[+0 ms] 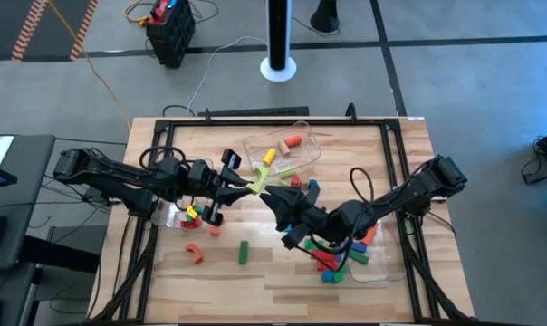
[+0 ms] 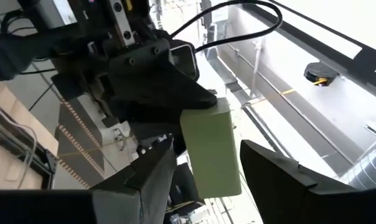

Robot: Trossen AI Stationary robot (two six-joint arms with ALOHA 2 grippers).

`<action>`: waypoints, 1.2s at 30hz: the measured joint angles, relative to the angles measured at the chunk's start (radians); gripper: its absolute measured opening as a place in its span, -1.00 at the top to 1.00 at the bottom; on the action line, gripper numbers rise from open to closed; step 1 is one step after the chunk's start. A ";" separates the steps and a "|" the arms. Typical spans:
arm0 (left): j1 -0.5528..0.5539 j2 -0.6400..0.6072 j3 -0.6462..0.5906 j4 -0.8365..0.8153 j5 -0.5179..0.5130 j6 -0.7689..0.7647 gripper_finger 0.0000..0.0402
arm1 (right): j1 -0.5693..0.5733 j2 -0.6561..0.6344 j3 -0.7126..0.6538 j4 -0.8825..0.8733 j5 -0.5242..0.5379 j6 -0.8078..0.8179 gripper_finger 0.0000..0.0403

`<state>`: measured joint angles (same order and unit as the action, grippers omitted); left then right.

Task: Sort blocks by size
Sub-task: Put the light green arch block into the left transparent bin

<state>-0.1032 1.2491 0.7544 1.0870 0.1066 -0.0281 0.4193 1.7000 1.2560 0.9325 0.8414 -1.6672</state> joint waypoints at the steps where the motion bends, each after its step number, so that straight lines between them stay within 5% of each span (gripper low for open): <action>1: 0.000 0.000 0.000 0.000 0.000 -0.005 0.78 | -0.001 0.000 0.000 -0.001 0.000 0.000 -0.13; 36: 0.000 -0.002 0.000 -0.046 -0.007 -0.038 0.78 | -0.043 0.006 0.000 0.010 -0.002 -0.042 -0.13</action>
<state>-0.1032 1.2472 0.7540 1.0412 0.0994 -0.0662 0.3759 1.7065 1.2556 0.9428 0.8395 -1.7090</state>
